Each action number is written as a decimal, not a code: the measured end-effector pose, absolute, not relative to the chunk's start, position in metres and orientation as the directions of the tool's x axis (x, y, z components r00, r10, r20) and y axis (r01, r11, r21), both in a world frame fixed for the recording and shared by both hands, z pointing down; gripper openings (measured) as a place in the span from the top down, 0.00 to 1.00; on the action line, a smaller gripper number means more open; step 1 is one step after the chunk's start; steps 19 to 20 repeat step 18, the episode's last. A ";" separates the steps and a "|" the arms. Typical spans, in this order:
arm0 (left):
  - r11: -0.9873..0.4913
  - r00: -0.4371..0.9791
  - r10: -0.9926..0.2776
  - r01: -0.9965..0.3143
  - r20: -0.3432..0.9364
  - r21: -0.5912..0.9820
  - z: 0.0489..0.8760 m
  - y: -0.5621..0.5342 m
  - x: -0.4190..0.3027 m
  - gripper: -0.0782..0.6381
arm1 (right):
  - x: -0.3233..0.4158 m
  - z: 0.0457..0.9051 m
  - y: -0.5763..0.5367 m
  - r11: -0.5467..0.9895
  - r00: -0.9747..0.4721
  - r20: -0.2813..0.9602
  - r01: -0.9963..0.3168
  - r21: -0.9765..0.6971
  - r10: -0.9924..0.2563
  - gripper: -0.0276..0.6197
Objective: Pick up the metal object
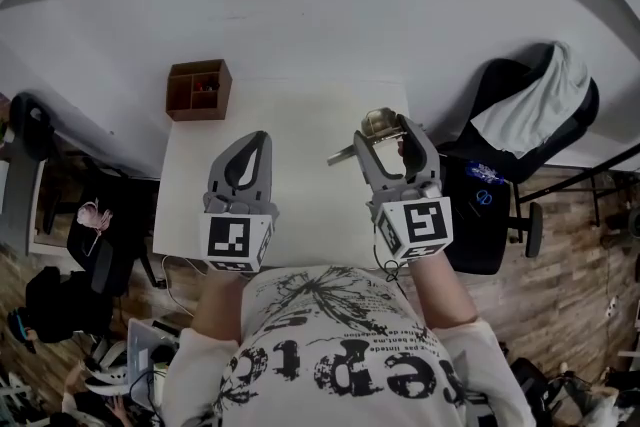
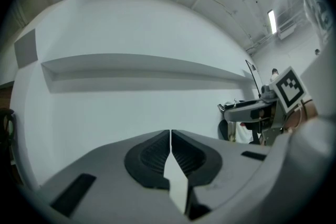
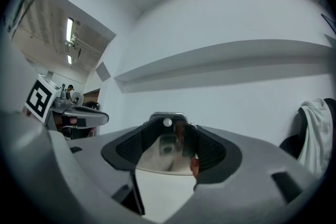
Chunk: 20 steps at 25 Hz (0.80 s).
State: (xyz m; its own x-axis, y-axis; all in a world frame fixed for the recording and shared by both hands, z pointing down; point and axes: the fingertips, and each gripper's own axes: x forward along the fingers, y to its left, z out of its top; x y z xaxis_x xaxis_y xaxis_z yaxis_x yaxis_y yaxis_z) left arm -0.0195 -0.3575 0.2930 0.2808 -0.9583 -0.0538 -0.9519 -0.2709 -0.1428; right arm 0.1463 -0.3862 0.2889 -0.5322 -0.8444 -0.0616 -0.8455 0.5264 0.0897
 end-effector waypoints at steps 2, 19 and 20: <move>-0.267 0.276 -0.960 -0.953 -0.052 -0.140 0.294 -0.357 -0.021 0.87 | 0.144 0.291 -0.386 0.527 -0.533 -0.059 -0.845 0.090 -0.844 0.52; -0.272 0.281 -0.959 -0.951 -0.041 -0.148 0.294 -0.365 -0.019 0.87 | 0.144 0.305 -0.400 0.524 -0.527 -0.025 -0.848 0.081 -0.849 0.52; -0.272 0.281 -0.959 -0.951 -0.041 -0.148 0.294 -0.365 -0.019 0.87 | 0.144 0.305 -0.400 0.524 -0.527 -0.025 -0.848 0.081 -0.849 0.52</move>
